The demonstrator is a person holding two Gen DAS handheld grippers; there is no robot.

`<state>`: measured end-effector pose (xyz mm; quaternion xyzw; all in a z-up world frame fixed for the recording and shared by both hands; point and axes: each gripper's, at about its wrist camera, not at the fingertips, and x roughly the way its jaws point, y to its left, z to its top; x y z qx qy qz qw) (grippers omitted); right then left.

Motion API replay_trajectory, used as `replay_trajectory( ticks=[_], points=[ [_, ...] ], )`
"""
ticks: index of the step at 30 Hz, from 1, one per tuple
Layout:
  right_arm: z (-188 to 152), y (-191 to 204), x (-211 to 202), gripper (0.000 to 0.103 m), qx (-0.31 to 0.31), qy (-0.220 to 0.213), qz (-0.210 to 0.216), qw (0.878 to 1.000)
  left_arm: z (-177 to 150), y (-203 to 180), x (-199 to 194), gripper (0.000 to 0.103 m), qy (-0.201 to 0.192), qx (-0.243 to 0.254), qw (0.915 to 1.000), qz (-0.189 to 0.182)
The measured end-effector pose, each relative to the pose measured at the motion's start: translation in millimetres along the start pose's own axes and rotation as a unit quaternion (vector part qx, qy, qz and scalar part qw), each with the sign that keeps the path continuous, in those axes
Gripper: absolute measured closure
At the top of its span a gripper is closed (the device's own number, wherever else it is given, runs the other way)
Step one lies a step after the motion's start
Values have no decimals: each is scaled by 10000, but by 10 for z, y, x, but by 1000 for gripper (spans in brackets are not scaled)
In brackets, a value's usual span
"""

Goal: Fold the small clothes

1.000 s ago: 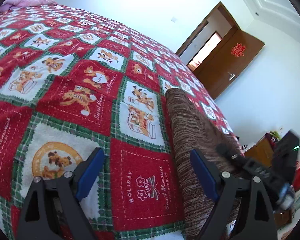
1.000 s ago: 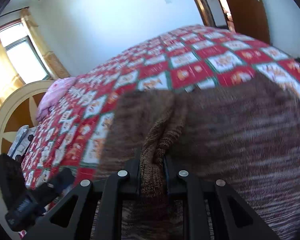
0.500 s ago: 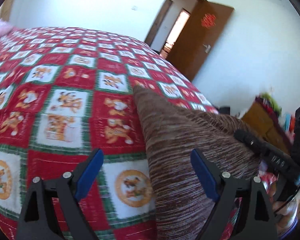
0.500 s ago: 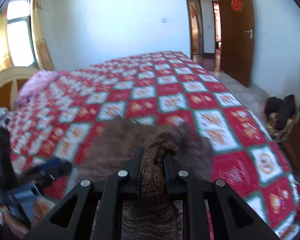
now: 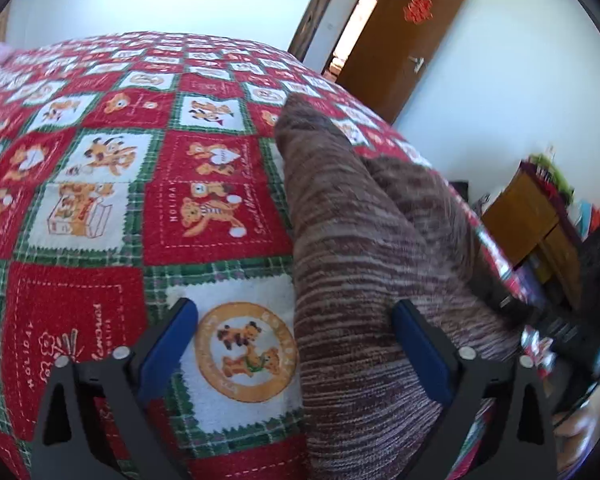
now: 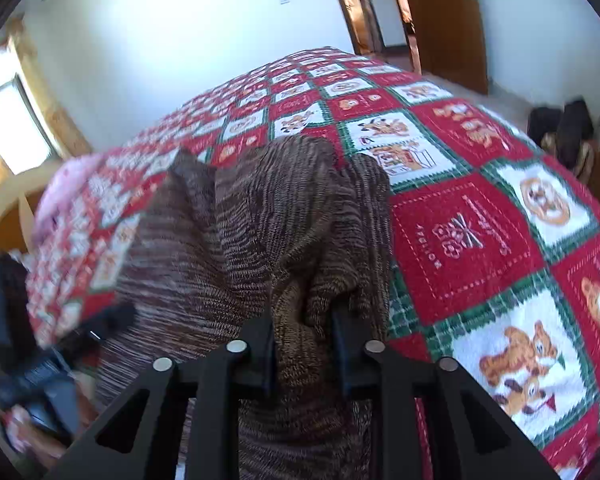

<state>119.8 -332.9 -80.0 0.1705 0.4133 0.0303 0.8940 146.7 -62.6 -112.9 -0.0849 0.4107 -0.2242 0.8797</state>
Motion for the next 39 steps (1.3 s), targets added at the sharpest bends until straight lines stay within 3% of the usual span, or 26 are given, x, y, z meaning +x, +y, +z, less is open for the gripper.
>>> replay_trajectory(
  ticks=[2, 4, 6, 7, 13, 15, 17, 22, 25, 27, 29, 31, 37, 38, 39],
  points=[
    [88, -55, -111, 75, 356, -208, 302, 9987, -4, -27, 17, 0, 32, 73, 10000, 58],
    [236, -99, -255, 64, 505, -573, 402, 9963, 2, -42, 37, 0, 42, 95, 9999, 86],
    [426, -99, -295, 39, 487, -764, 304, 9954, 2, -35, 39, 0, 39, 86, 9999, 74],
    [510, -85, -244, 39, 441, -751, 314, 9957, 5, -27, 43, 0, 38, 70, 10000, 57],
    [747, 72, 465, 41, -54, 8, 19, 10000, 4, 6, 39, 0, 4, -1, 10000, -34],
    [690, 118, 612, 76, -163, 197, 281, 9993, 2, 17, 37, 0, 0, -32, 10000, -74],
    [639, 189, 563, 87, -306, 147, 251, 9991, 3, 21, 36, 0, -1, -48, 9999, -100],
    [547, 395, 148, 89, -794, -439, -463, 9948, 2, 31, 33, 0, -7, -68, 9999, -143],
    [594, 417, 21, 92, -1063, -846, -1111, 9845, 0, 18, 33, 0, -3, -51, 9999, -129],
    [636, 322, 157, 98, -1080, -699, -1517, 9800, -3, 8, 35, 0, 2, -27, 9999, -102],
    [651, 195, 391, 98, -1099, -456, -1829, 9759, -2, 0, 40, 0, -1, -26, 9999, -102],
    [626, 27, 572, 98, -888, -84, -1579, 9834, -2, -11, 49, 0, 9, 6, 10000, -68],
    [637, -214, -198, 95, 286, -722, -718, 9944, -3, 7, 44, 0, -5, -41, 9999, -116],
    [582, -222, -337, 88, 346, -688, -602, 9952, -3, 8, 43, 0, -4, -39, 9999, -116],
    [508, -204, -436, 73, 352, -610, -500, 9963, -3, 8, 43, 0, -4, -39, 9999, -117]
  ],
)
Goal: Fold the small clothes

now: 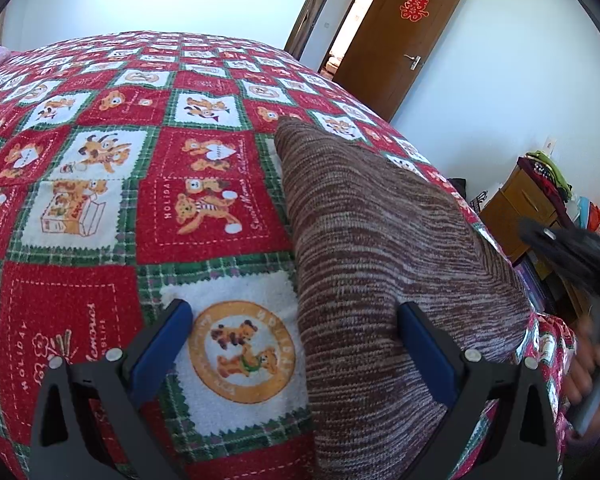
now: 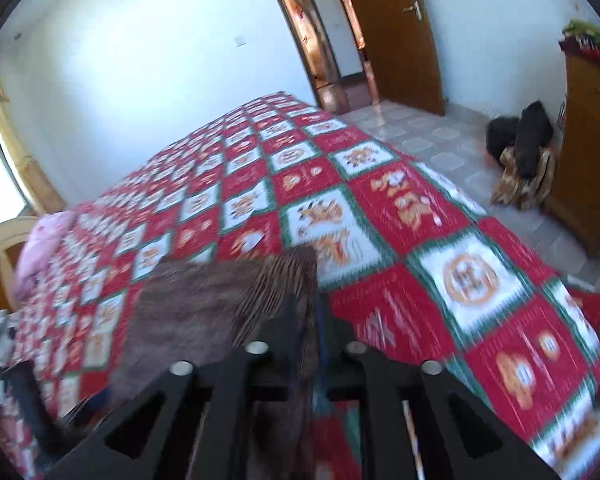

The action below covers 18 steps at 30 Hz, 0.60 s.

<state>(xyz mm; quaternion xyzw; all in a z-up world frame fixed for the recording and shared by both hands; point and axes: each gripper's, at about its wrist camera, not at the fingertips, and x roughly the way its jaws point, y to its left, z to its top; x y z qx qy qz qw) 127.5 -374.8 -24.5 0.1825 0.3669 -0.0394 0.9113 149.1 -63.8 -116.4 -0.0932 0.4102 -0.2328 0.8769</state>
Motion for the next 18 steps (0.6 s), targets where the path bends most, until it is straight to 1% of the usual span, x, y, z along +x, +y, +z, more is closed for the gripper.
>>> replay_trajectory(
  ticks=[1, 2, 3, 5, 7, 9, 10, 11, 12, 13, 14, 15, 16, 18],
  points=[
    [-84, 15, -115, 62, -29, 101, 89, 9999, 0, 0, 0, 0, 0, 0, 10000, 0],
    [-164, 45, -189, 43, -81, 180, 136, 9997, 0, 0, 0, 0, 0, 1, 10000, 1],
    [-266, 87, -260, 37, -171, 269, 172, 9993, 0, 1, 0, 0, 0, -1, 10000, -2],
    [-469, 171, -347, 37, -375, 425, 213, 9982, 0, 3, 0, 0, -3, -11, 10000, -12],
    [-655, 273, -347, 37, -594, 548, 210, 9965, 1, 0, 2, 0, -1, -10, 10000, -4],
    [-797, 336, -222, 37, -754, 778, -52, 9941, 0, 1, 2, 0, 2, 11, 10000, 18],
    [-848, 346, -149, 37, -731, 882, -150, 9933, 0, 0, 2, 0, 5, 18, 10000, 22],
    [-902, 325, -54, 42, -582, 998, -101, 9933, 0, 4, 0, 0, 4, 15, 10000, 16],
    [-930, 290, 16, 57, -407, 1132, 6, 9927, 0, 5, 0, 0, 3, 10, 10000, 10],
    [-974, 253, 79, 59, -213, 1272, 43, 9916, -3, 5, -1, 0, 0, 0, 10000, -6],
    [-1008, 248, 66, 67, -171, 1205, -27, 9926, -5, 7, -5, 0, -1, -7, 10000, -16],
    [-1033, 275, 32, 85, -242, 1183, -43, 9927, -7, 9, -7, 0, 1, -12, 10000, -30],
    [-1059, 290, 11, 85, -251, 1265, 30, 9916, -8, 9, -8, 0, 6, -16, 10000, -39],
    [-1129, 300, -56, 86, -301, 1335, -19, 9906, -10, -7, -3, 0, 26, 22, 10000, -7]
  ],
)
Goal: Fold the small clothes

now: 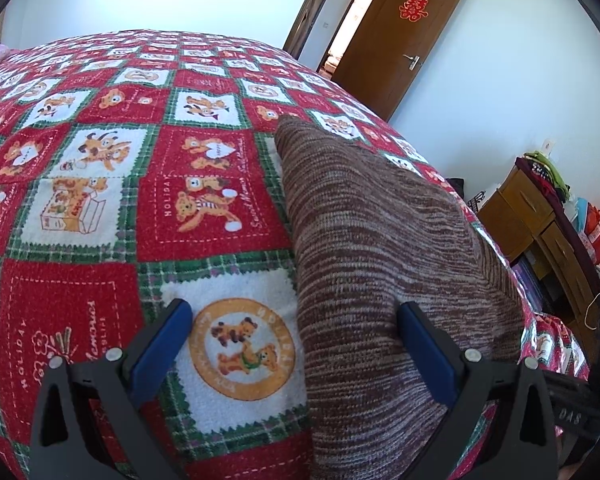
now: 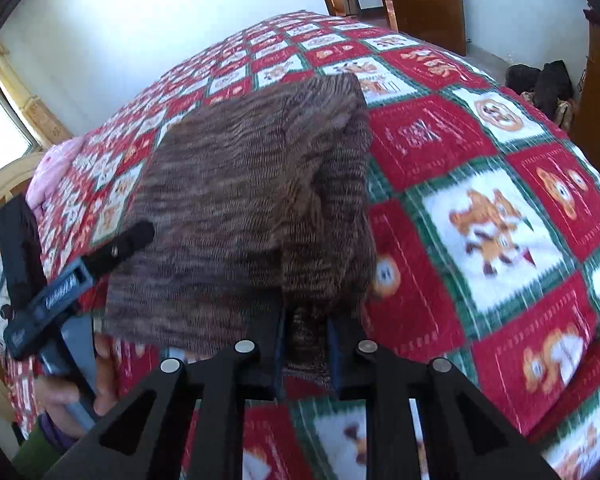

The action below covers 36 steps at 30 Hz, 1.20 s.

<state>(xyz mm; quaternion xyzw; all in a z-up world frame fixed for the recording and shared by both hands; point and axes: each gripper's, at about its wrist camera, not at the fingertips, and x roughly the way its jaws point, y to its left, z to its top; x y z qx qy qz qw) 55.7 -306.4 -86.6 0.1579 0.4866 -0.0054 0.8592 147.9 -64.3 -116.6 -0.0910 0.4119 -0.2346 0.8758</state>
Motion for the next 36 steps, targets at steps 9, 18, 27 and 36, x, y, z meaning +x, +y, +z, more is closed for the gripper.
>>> replay_trajectory(
  ticks=[9, 18, 27, 36],
  points=[
    [-109, -62, -165, 82, 44, 169, 35, 9998, -100, -178, -23, 0, 231, 584, 9965, 544],
    [-366, 56, -778, 54, -40, -839, -531, 9950, -282, -304, -198, 0, 217, 735, 9906, 1131],
    [-77, 57, -903, 40, -58, -1260, -458, 9910, -22, -368, -431, 0, 73, 642, 9957, 668],
    [464, -121, -496, 32, 253, -1337, -201, 9905, 501, -310, -63, 0, 8, -123, 9999, 48]
  ],
)
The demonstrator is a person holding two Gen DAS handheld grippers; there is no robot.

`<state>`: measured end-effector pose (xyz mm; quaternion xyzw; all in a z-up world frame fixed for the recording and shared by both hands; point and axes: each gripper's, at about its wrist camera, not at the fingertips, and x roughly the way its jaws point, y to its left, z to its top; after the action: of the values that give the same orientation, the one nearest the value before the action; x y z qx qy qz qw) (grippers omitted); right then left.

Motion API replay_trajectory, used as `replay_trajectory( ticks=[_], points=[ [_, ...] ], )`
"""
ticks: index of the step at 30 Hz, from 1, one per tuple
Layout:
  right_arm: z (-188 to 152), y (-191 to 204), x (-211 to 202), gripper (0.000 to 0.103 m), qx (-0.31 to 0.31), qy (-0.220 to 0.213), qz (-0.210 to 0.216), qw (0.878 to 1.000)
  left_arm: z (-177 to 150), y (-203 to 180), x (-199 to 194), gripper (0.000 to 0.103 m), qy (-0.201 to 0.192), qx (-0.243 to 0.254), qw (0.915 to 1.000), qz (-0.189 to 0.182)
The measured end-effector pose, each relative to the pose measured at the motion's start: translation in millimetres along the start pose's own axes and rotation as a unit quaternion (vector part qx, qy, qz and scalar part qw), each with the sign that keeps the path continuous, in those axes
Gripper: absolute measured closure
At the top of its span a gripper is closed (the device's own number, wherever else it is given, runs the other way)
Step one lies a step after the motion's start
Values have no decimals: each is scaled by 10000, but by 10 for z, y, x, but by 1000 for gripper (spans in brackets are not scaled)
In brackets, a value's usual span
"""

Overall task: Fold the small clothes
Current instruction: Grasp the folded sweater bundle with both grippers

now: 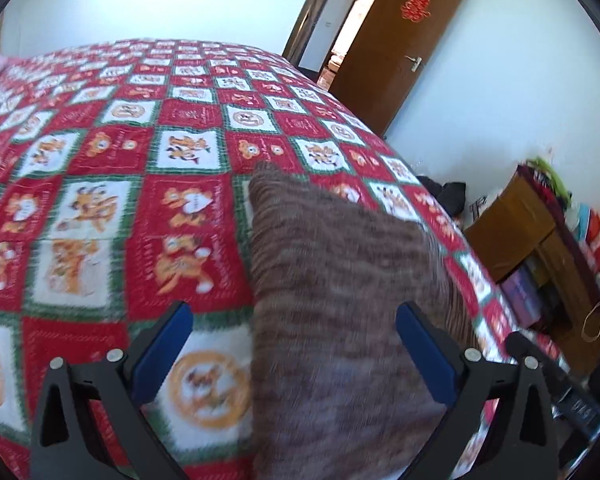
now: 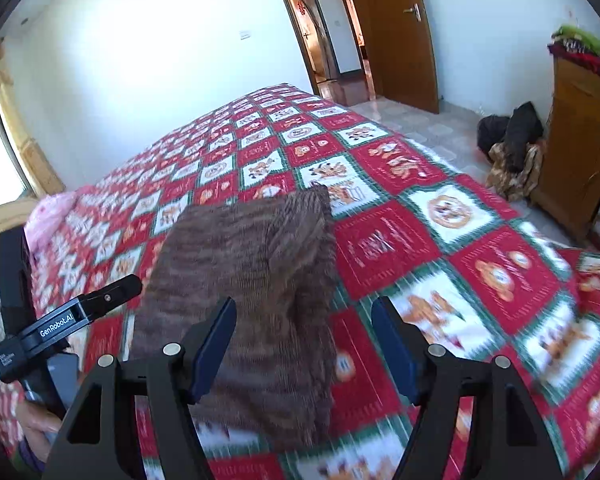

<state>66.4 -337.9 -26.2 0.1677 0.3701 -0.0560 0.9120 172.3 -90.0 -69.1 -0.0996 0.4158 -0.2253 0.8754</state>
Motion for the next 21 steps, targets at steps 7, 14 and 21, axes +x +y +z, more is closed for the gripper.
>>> replay_trajectory(
  ticks=[7, 14, 21],
  points=[
    [194, 20, 691, 32, -196, 96, -98, 9997, -58, -141, 604, 10, 509, 246, 9967, 586],
    [23, 16, 986, 29, -418, 340, -290, 9981, -159, -325, 550, 13, 240, 816, 9931, 812],
    [-4, 145, 956, 60, -635, 271, -126, 9975, -144, -319, 551, 19, 254, 815, 9939, 698]
  ],
)
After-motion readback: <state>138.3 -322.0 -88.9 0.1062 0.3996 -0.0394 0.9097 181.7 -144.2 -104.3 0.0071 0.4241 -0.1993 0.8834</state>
